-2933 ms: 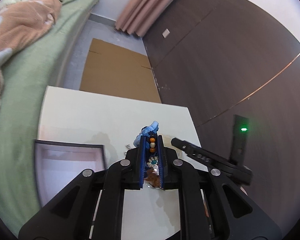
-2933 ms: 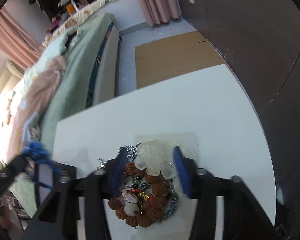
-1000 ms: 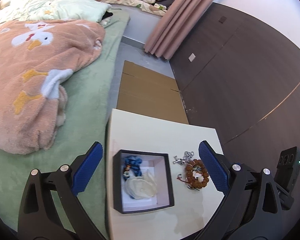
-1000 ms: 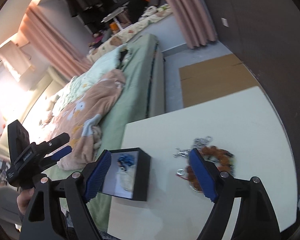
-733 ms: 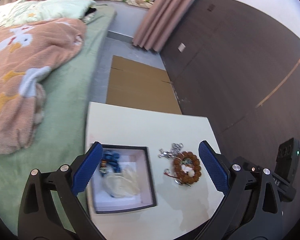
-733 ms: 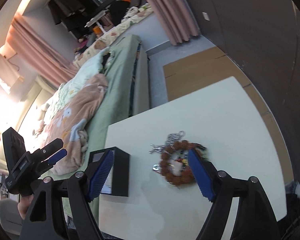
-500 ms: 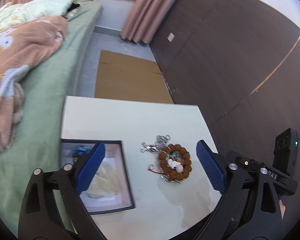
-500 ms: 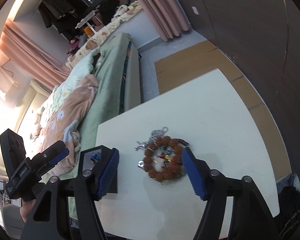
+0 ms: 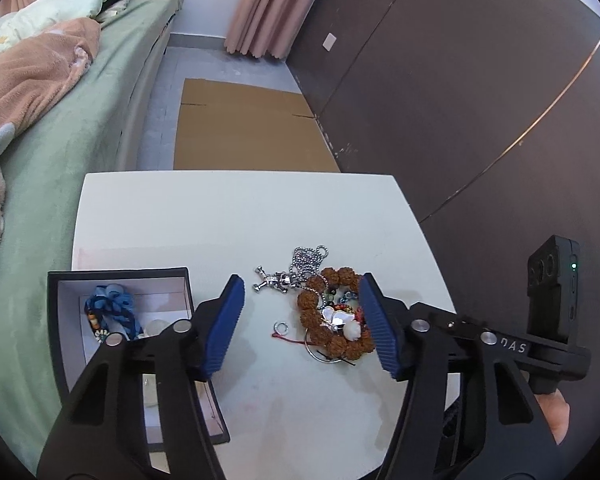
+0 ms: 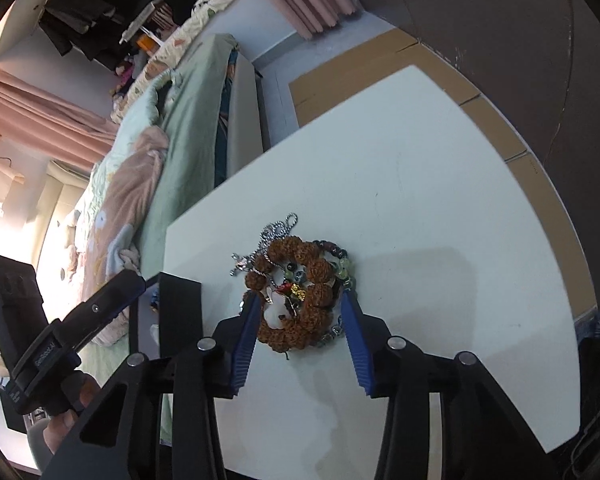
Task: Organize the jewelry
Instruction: 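Grasp the brown wooden-bead bracelet with the right gripper and lift it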
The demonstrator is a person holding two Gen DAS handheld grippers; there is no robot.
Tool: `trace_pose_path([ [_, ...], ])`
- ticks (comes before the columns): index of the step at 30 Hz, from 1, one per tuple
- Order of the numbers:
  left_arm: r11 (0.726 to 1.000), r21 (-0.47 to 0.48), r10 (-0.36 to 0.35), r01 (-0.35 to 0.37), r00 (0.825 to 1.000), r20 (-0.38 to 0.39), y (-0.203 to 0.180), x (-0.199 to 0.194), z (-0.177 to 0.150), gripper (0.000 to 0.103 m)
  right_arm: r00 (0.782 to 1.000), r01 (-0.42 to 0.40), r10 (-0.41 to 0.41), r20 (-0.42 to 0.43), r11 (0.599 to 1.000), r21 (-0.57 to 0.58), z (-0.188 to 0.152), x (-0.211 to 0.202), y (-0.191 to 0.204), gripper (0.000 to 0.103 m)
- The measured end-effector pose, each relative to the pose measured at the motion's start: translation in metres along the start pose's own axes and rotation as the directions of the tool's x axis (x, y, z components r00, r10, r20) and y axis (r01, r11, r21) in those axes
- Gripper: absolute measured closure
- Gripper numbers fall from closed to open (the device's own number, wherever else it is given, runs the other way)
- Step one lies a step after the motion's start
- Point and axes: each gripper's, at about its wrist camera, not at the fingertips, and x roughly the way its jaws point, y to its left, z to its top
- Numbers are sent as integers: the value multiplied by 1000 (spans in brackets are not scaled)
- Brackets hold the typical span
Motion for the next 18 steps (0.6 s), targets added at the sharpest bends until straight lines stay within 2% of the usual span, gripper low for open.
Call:
trace_pose_path([
  [7,1000,-2,1,-1,1000,-18,5,11,2,57,998,22,-19,-64,999,35,4,34,-5,65],
  [15,1000,-2,-5,5,1000,-18,6,12,4,57,993,62,-60,-98,998,21,2,58,6,67],
  [16,1000,-1,-4,4,1000,-19,6,12,3,57,993,60,-57,-100,998,30,2,60,5,70],
  [18,1000,0,-4,4,1000,-21,7,13,4,57,994,48,-44,-99,998,47,2,60,4,84],
])
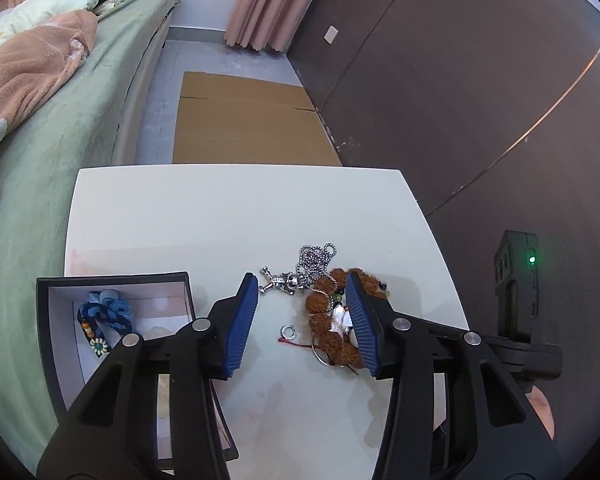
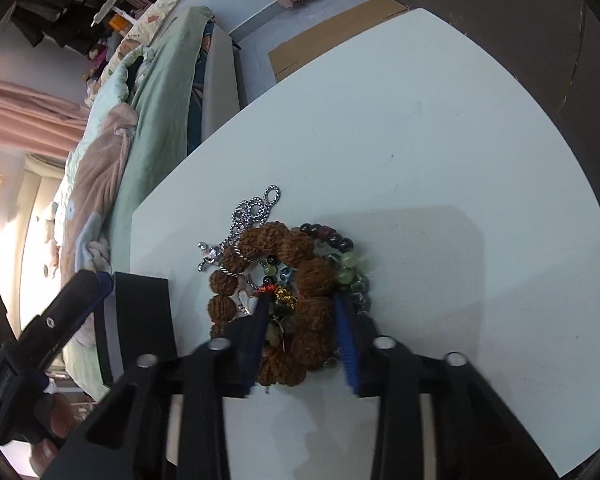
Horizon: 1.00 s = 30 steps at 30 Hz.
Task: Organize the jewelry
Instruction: 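Grasp the brown wooden-bead bracelet with the right gripper and lift it, then grasp the silver skull-pendant chain with the left gripper while the right holds the bracelet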
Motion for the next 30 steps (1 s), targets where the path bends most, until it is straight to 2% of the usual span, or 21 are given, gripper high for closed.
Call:
trace_pose_path([
  [3,1000,3,1,-1,1000,-4,0,2,0,57,999,-43,43,19,999,13,-1,-8,1,84],
  [9,1000,12,8,-8,1000,-10,-4,7,0,57,991,-84,88,105,996,-40,-7,-42,16,84],
  [19,999,29,24,-23,999,-46,-17,33,1,57,970,-151,153,190,988,-26,-5,-87,3,84],
  [26,995,51,89,-85,992,-84,-27,61,0,56,955,-184,179,237,983,-3,-3,-110,-14,84],
  [30,989,60,138,-133,986,-98,-31,75,0,52,953,-186,176,247,982,17,-2,-115,-25,84],
])
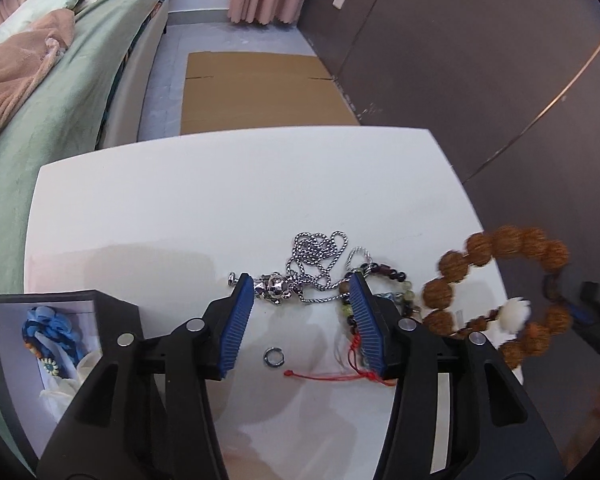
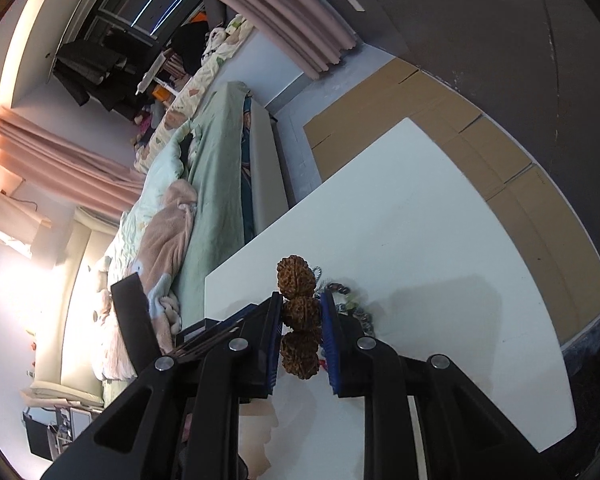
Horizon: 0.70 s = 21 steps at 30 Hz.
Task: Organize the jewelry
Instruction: 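Grasp the silver skull-pendant chain with the left gripper while the right holds the bracelet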
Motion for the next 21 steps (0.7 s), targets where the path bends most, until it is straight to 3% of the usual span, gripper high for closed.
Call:
trace_pose_path([
  [7,990,35,135,-134,991,-4,-6,16,1,51,1000,12,-12,7,1000,0,3,-2,-4,84],
  [12,984,69,167,-167,986,11,-14,21,-3,45,1000,22,-22,9,1000,9,2,-2,-7,84],
  [14,978,86,187,-188,982,20,-16,21,-3,57,1000,0,-1,18,1000,13,3,-5,-7,84],
  [15,977,89,193,-194,981,23,-16,20,-4,71,1000,-11,11,22,1000,13,3,-6,-6,84],
  [17,986,72,151,-151,988,6,-13,18,0,75,999,-39,39,32,999,7,4,-10,-3,84],
  [19,989,70,134,-134,991,4,-11,14,1,101,998,-56,56,40,998,-4,3,-12,2,84],
  [21,993,56,105,-105,995,1,-9,11,1,101,998,-53,53,41,999,-14,2,-13,6,84],
])
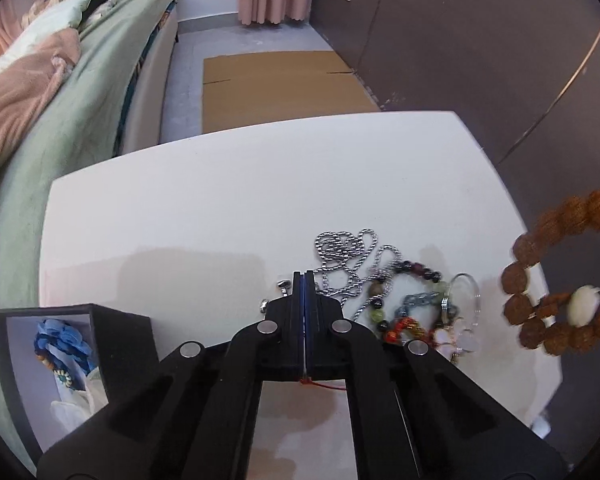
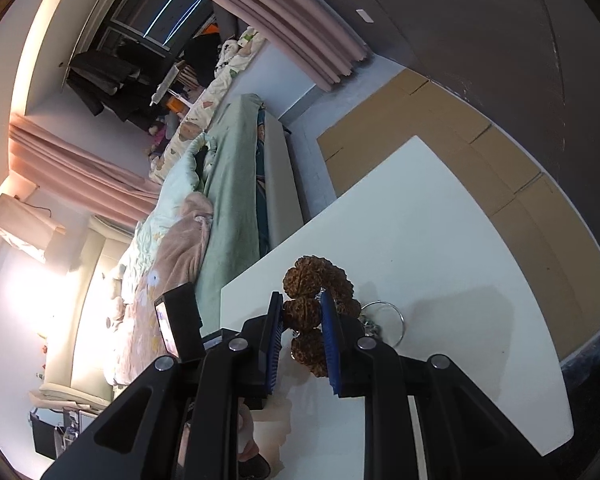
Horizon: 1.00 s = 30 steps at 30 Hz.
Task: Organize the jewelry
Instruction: 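Grasp the silver skull-pendant chain with the left gripper while the right holds the bracelet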
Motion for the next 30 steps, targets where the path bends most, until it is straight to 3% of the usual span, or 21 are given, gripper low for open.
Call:
trace_pose_path([
  [4,999,-4,-48,48,999,15,-1,-14,-2,101,1000,2,-2,-8,1000,-7,-2,2,5,84],
  [7,999,32,-44,43,998,40,-5,-24,-2,101,1000,2,-2,-6,1000,-11,-3,1,8,84],
  [10,996,47,-73,73,997,9,-5,-22,-4,98,1000,6,-6,-2,1000,-9,-2,1,8,84],
  [11,997,37,-67,67,998,-2,-4,-20,-5,90,1000,8,-8,-3,1000,-7,-2,1,7,84],
  [12,998,17,-53,53,998,-13,-2,-19,-6,60,1000,9,-9,-4,1000,-6,-2,1,7,84],
  [13,999,5,-52,52,999,-8,0,-19,-6,37,1000,12,-12,-2,1000,-7,-2,1,7,84],
  [17,997,-49,-54,55,998,8,8,-21,-5,36,1000,14,-14,3,1000,-2,-1,-2,3,84],
  [21,997,-71,3,-3,1000,7,6,-15,-3,42,1000,19,-19,8,1000,9,2,-3,-2,84],
  [26,996,-25,84,-84,996,17,-9,-9,-2,53,1000,22,-22,8,1000,16,2,-5,-5,84],
  [30,998,-10,64,-64,998,8,-21,-10,-4,55,1000,15,-15,10,1000,25,4,-7,-9,84],
])
